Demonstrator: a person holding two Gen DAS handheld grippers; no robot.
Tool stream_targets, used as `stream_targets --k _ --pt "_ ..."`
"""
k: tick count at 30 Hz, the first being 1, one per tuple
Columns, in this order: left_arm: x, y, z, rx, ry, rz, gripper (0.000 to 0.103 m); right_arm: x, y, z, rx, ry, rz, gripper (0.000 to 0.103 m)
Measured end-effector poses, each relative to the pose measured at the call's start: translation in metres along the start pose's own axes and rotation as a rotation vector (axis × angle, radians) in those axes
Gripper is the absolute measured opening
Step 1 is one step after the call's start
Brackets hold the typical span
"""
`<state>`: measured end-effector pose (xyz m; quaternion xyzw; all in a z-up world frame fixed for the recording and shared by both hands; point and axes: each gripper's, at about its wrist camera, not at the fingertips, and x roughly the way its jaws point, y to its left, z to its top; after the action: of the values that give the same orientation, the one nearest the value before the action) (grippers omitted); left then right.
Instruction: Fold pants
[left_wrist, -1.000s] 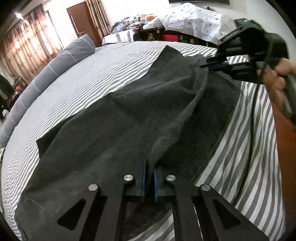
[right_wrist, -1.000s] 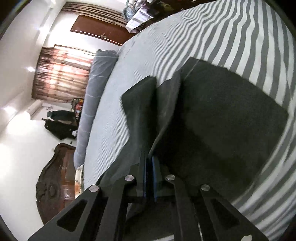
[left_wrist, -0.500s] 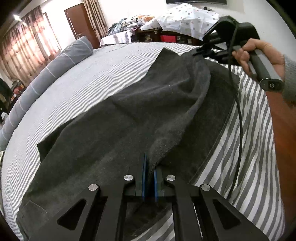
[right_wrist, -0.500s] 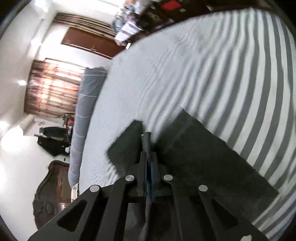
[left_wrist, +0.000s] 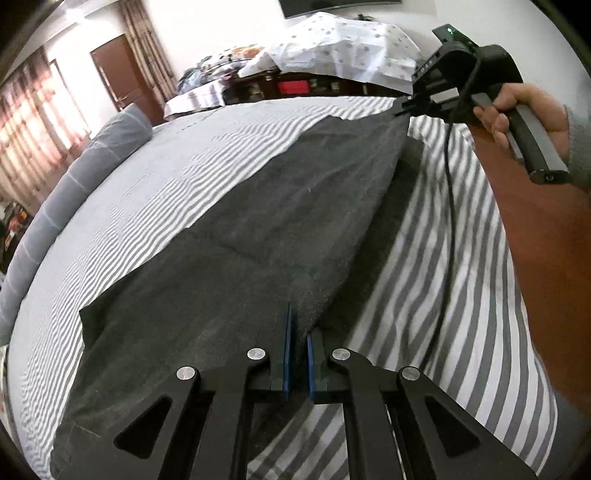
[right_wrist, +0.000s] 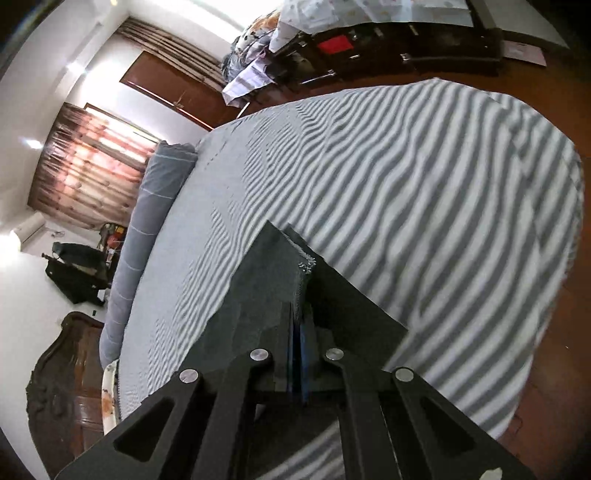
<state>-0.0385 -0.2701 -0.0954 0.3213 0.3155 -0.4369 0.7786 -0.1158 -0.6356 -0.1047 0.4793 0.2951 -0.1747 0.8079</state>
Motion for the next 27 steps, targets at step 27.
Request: stream_targets --k 27 --pt "-0.078 0.111 -0.082 -0.529 0.052 -0.090 0.025 -0.036 0.053 -0.047 -0.096 0.026 0.003 0.043"
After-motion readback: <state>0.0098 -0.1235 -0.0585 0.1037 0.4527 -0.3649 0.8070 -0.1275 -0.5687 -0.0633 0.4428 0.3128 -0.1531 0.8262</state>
